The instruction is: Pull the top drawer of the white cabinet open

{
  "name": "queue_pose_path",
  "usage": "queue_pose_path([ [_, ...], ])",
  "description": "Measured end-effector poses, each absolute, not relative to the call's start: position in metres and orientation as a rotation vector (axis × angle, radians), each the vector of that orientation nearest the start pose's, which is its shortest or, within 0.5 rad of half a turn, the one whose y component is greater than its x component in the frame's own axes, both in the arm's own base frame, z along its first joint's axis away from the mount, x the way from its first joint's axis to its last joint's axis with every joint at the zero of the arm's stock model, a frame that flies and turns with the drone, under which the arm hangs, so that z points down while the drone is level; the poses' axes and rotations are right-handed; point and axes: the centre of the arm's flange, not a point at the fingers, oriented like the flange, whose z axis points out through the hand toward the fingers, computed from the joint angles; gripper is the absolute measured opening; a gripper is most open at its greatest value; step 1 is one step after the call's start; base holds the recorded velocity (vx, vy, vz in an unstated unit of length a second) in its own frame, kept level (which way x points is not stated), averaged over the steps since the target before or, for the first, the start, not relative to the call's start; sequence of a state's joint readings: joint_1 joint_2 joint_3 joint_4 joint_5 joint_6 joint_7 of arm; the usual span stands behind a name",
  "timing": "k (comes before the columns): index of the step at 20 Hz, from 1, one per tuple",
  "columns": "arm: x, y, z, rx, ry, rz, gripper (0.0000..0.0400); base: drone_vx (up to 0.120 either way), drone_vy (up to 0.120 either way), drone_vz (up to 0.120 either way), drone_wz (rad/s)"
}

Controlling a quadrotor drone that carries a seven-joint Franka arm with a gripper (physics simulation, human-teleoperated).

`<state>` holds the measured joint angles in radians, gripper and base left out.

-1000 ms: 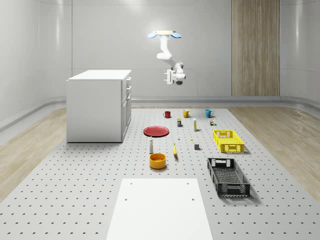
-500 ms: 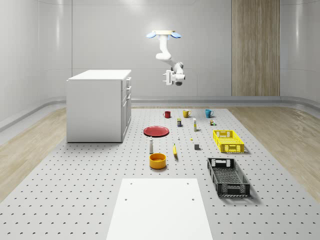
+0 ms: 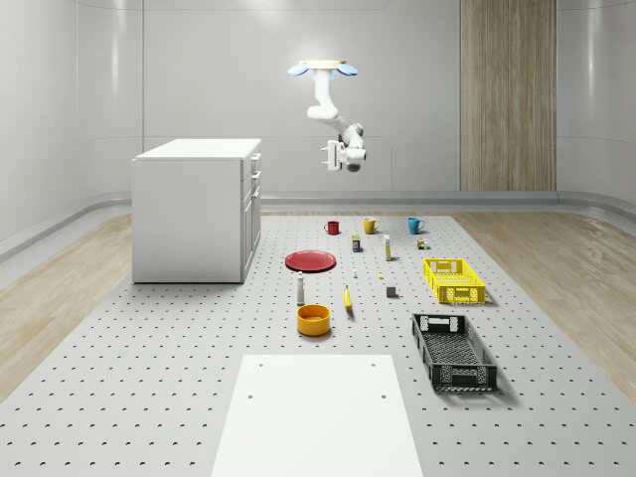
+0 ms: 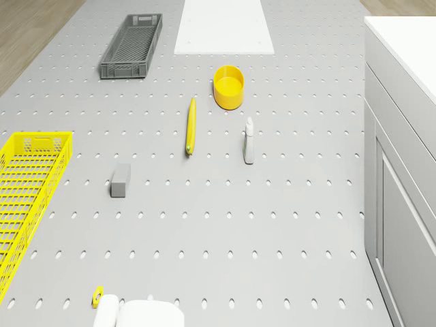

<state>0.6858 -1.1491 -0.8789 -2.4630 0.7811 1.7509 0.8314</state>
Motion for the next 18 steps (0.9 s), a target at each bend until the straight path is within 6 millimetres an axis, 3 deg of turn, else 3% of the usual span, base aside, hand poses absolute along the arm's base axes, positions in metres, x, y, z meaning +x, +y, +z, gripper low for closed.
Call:
queue_pose_path([
  [7,0.307,-0.099,0.591,-1.484,0.613,0.613,0.0305,0.114,0.0,0.0,0.0],
  [18,0.307,-0.059,0.591,-1.484,0.613,0.613,0.0305,0.0,0.0,0.0,0.0],
])
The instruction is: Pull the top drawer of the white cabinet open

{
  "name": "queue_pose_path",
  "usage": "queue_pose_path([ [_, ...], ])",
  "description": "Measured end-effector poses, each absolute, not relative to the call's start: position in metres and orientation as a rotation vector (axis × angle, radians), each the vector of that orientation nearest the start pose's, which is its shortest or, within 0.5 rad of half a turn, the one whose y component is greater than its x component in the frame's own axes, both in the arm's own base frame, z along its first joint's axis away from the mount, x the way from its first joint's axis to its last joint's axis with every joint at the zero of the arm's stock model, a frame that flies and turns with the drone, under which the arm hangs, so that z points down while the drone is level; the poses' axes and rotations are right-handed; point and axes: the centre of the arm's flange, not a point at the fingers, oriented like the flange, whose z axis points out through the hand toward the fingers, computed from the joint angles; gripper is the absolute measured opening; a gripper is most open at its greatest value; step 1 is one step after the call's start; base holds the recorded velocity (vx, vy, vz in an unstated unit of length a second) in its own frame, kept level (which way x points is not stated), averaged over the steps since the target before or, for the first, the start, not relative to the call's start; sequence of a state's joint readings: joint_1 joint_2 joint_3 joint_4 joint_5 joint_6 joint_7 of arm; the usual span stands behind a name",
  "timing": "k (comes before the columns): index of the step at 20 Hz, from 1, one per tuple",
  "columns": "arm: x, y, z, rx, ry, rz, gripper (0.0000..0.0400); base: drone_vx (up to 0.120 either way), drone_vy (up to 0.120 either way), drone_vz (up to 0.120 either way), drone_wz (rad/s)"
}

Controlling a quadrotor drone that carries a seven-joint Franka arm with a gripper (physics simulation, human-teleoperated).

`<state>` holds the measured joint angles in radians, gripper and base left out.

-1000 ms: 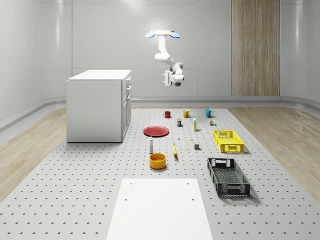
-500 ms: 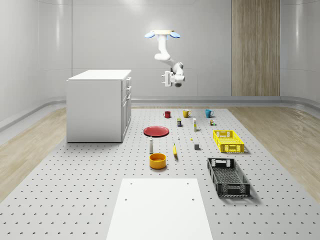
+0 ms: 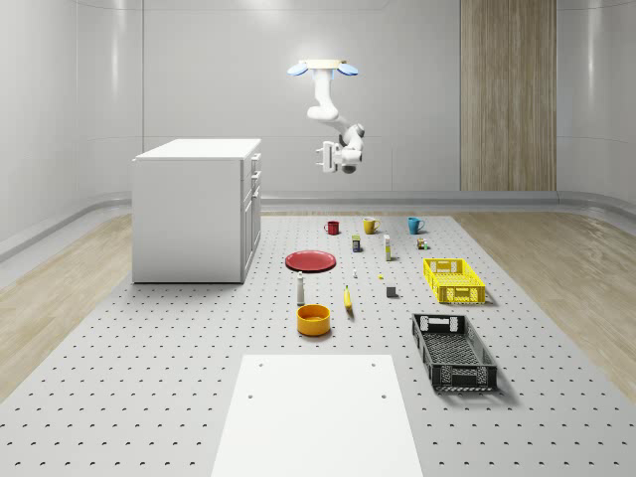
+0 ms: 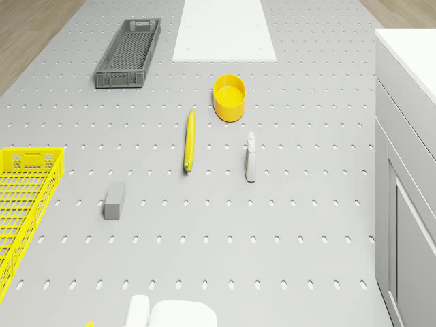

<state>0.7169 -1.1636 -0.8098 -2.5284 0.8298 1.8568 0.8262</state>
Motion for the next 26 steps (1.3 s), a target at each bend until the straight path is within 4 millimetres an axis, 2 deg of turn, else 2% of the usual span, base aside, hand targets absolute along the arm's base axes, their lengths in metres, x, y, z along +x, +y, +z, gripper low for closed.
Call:
queue_pose_path([
  [26,0.306,0.074,0.591,-1.483,0.612,0.613,0.0305,0.0,0.0,0.0,0.0],
])
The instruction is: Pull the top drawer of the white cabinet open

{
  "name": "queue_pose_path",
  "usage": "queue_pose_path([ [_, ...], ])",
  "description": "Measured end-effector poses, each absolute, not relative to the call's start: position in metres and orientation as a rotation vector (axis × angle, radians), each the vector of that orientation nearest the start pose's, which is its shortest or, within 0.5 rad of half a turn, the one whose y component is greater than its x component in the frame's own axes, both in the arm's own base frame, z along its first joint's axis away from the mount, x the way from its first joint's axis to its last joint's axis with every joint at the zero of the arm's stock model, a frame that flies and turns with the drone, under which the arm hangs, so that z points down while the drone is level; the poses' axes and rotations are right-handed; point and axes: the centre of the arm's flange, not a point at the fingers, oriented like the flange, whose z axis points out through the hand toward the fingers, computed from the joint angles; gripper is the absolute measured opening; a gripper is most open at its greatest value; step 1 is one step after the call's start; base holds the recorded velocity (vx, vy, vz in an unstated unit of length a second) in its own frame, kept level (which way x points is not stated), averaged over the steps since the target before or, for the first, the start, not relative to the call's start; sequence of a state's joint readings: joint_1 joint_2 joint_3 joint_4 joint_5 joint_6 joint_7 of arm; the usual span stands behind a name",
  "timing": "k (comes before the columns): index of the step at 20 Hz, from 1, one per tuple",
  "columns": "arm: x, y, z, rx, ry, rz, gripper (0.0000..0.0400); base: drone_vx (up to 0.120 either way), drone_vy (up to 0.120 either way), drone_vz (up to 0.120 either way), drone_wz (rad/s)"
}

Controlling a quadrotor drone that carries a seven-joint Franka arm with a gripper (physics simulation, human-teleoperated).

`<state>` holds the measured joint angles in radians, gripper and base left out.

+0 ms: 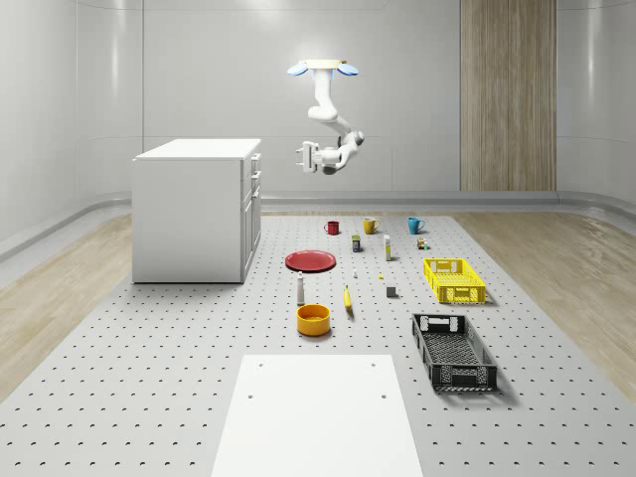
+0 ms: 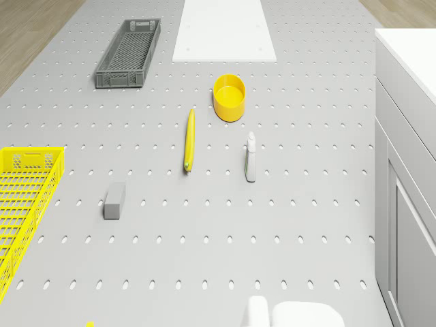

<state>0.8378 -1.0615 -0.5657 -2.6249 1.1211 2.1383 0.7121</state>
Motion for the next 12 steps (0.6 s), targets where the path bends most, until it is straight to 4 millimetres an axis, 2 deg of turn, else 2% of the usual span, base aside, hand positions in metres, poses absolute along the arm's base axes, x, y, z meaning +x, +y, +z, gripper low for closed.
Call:
queue_pose_path([
  [12,0.306,0.123,0.591,-1.483,0.611,0.613,0.0305,0.0,0.0,0.0,0.0],
])
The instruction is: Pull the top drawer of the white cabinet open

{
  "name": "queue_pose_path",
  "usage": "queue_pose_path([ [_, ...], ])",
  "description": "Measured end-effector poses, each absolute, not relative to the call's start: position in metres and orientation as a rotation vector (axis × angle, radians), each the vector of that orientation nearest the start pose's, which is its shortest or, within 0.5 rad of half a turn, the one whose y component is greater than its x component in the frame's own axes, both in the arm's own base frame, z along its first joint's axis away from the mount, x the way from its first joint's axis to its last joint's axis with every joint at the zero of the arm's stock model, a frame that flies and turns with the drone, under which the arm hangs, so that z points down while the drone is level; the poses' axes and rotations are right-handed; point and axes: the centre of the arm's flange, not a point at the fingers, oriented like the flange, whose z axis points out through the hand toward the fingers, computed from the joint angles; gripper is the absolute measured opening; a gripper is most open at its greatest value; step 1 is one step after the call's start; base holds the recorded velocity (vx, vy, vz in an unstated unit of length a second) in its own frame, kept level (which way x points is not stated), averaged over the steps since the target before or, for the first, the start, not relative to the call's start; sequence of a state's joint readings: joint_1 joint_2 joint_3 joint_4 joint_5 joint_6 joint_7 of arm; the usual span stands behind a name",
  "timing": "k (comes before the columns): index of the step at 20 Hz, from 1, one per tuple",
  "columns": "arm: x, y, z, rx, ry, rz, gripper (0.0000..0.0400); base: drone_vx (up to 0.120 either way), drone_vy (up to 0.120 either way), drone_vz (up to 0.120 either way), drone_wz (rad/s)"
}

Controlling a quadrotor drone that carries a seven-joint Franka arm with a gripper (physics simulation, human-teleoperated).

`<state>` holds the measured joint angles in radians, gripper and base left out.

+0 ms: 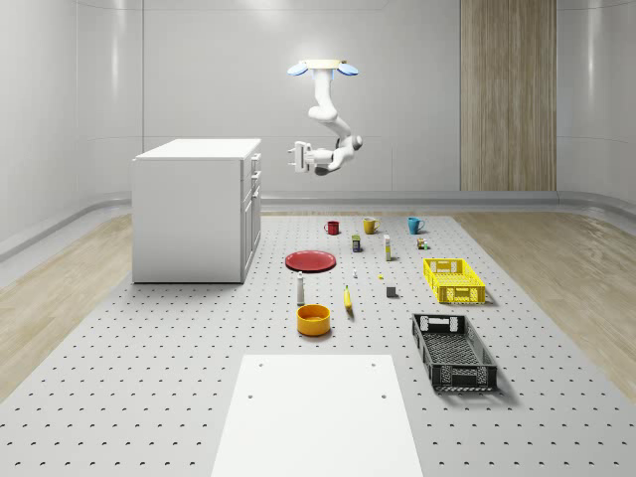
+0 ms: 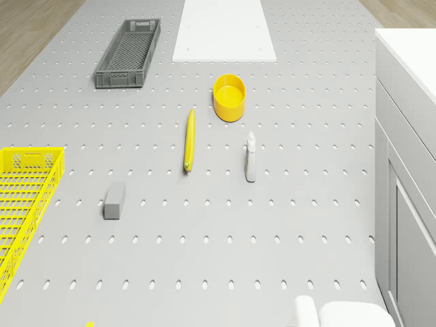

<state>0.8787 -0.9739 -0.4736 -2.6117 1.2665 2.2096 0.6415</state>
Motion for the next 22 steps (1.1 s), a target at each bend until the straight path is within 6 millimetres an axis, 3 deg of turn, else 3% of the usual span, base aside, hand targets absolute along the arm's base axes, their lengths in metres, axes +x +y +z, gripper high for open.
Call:
queue_pose_path([
  [8,0.306,0.132,0.591,-1.482,0.611,0.613,0.0305,0.0,-0.095,0.0,0.0],
  [22,0.306,0.175,0.592,-1.482,0.611,0.613,0.0305,0.0,0.0,0.0,0.0],
])
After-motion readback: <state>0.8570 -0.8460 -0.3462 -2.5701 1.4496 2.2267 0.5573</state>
